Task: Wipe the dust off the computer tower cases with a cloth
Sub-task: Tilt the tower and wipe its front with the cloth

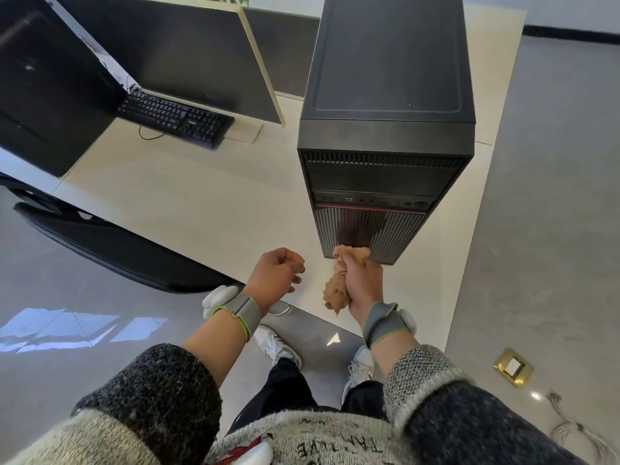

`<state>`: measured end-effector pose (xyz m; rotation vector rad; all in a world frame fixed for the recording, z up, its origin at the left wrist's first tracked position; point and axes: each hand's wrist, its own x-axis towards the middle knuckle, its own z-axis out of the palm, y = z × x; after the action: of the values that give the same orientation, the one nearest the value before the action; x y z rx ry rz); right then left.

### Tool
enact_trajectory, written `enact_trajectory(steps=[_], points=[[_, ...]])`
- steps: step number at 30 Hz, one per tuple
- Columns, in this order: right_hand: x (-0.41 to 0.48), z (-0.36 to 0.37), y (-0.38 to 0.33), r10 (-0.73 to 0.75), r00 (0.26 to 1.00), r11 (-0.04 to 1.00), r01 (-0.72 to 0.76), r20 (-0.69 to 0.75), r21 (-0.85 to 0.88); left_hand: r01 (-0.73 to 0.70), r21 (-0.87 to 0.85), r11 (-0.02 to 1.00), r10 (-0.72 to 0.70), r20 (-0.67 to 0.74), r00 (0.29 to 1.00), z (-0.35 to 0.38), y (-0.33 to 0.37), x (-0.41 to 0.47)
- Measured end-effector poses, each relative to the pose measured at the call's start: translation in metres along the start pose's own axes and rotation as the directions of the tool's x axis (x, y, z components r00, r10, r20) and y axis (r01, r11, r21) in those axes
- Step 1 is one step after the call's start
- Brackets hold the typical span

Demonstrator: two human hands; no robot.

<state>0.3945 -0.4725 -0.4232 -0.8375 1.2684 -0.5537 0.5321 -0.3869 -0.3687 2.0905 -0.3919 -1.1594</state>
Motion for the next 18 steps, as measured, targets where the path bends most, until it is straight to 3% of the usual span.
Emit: enact_trajectory(steps=[5,11,16,18], points=[[-0.007,0.002,-0.007,-0.199,0.979,0.979,0.197,0.051,0.047,0.000,0.000,1.000,0.000,-0.009,1.000,-0.003,-0.001,0.000],[0.008,0.011,0.013,0.036,0.999,0.999,-0.036,0.013,-0.004,0.000,-0.019,1.000,0.000,0.000,1.000,-0.007,-0.002,-0.005],[0.000,0.017,0.001,-0.162,0.980,0.986,0.157,0.113,0.047,0.017,-0.021,1.000,-0.018,-0.025,1.000,-0.011,-0.011,-0.001],[0.006,0.024,0.010,-0.119,0.991,0.993,0.119,0.068,-0.008,0.038,-0.017,0.999,-0.038,-0.014,0.999,-0.010,-0.015,-0.003]])
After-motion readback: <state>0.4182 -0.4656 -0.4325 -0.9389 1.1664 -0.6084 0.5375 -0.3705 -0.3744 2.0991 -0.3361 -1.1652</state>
